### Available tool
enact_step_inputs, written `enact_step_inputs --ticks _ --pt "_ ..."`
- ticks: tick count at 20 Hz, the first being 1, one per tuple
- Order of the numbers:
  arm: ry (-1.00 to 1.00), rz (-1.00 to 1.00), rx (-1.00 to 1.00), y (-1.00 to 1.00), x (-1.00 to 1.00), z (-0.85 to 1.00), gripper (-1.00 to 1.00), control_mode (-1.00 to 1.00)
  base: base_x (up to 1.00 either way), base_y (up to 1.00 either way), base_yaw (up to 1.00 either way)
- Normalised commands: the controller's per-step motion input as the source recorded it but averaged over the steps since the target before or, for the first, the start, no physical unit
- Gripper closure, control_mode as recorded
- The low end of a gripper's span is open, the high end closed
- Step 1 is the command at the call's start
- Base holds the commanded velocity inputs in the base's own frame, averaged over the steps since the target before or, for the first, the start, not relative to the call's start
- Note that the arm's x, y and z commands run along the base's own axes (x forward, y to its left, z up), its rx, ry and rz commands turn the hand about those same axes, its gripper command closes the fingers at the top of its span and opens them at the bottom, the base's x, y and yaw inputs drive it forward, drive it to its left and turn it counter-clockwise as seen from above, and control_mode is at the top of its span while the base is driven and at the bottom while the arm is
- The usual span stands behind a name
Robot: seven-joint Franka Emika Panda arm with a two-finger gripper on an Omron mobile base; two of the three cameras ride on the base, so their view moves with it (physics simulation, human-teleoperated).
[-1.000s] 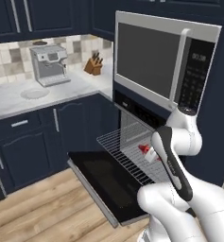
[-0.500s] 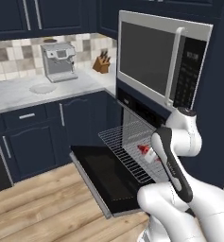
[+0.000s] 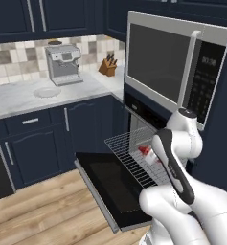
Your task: Place the fish on the rack of the oven, and slide the rack back inside. Close the oven door.
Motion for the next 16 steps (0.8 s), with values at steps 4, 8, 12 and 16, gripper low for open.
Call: enact_step_inputs --ticks 4,8,12,16 --pt "0.03 0.00 0.00 0.11 0.26 -0.01 1.00 -1.00 0.00 0.00 0.00" --pt "0.01 0.00 -0.05 0.16 0.24 -0.14 1.00 -1.00 0.00 0.00 0.00" --pt "0.01 -0.01 -0.08 0.19 0.44 -0.22 1.00 -1.00 0.00 0.00 0.00" --pt "0.05 -0.11 -0.04 0.00 0.73 -0.19 1.00 -1.00 0.00 0.00 0.00"
